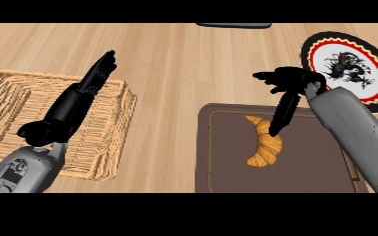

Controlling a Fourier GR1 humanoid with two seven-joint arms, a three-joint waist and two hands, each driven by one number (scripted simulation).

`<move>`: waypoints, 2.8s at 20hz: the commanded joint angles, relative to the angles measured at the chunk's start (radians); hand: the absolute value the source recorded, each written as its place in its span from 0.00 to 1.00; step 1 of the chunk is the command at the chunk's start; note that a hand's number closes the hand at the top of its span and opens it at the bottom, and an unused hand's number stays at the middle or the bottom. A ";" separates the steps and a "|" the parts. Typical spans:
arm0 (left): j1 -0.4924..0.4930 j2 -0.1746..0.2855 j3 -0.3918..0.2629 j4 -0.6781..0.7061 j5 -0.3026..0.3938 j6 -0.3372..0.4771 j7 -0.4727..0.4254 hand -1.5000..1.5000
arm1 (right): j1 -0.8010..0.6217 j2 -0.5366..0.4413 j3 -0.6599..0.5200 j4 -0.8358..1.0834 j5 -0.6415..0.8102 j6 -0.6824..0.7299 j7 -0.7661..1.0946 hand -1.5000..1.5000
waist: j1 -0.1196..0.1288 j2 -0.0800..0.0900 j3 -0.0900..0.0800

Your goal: Pick the croissant from the tray and place it in the plate

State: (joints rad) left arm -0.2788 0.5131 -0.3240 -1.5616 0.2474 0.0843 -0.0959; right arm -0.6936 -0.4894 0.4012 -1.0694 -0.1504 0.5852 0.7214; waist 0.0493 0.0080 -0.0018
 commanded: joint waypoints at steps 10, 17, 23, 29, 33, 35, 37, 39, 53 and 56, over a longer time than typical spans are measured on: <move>-0.004 -0.003 0.039 -0.009 -0.014 -0.025 0.033 0.50 | -0.291 0.081 -0.019 0.382 -0.233 0.296 0.349 0.00 | -0.022 -0.003 0.001; 0.079 0.009 0.075 -0.027 -0.009 -0.054 -0.007 0.50 | -0.356 0.090 0.011 0.512 -0.209 0.286 0.343 0.00 | -0.030 -0.008 0.001; 0.021 -0.047 0.067 -0.006 -0.059 -0.043 0.023 0.50 | -0.419 0.095 -0.025 0.693 -0.188 0.351 0.238 0.00 | -0.027 -0.001 0.002; 0.069 -0.044 0.089 -0.033 -0.070 -0.069 0.003 0.50 | -0.401 0.124 0.000 0.751 -0.125 0.387 0.167 0.00 | -0.021 -0.001 0.002; 0.109 -0.044 0.103 -0.099 -0.074 -0.066 0.044 0.50 | -0.372 0.144 0.003 0.751 -0.114 0.426 0.154 0.00 | -0.030 -0.006 0.002; 0.083 -0.038 0.117 -0.094 -0.068 -0.082 0.068 0.50 | -0.325 0.152 0.024 0.706 -0.100 0.448 0.158 0.00 | -0.044 -0.011 0.002; 0.098 -0.065 0.108 -0.115 -0.088 -0.062 0.093 0.50 | -0.314 0.159 0.011 0.710 -0.097 0.432 0.164 0.00 | -0.045 -0.011 0.002; 0.134 -0.007 0.163 -0.126 -0.052 -0.124 0.057 0.50 | -0.311 0.192 0.012 0.706 -0.100 0.441 0.182 0.00 | -0.043 -0.013 0.001; 0.086 -0.087 0.155 -0.084 -0.102 -0.109 0.105 0.50 | -0.226 0.261 0.037 0.644 -0.102 0.465 0.209 0.00 | -0.063 -0.016 0.001; 0.093 -0.097 0.162 -0.073 -0.117 -0.103 0.064 0.50 | -0.177 0.287 0.062 0.627 -0.084 0.444 0.193 0.00 | -0.062 -0.015 0.001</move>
State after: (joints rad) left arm -0.1896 0.4323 -0.1615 -1.6415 0.1453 -0.0281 -0.0209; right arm -0.9440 -0.2732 0.4440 -0.4422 -0.2292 1.0138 0.8496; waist -0.0128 -0.0348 -0.0235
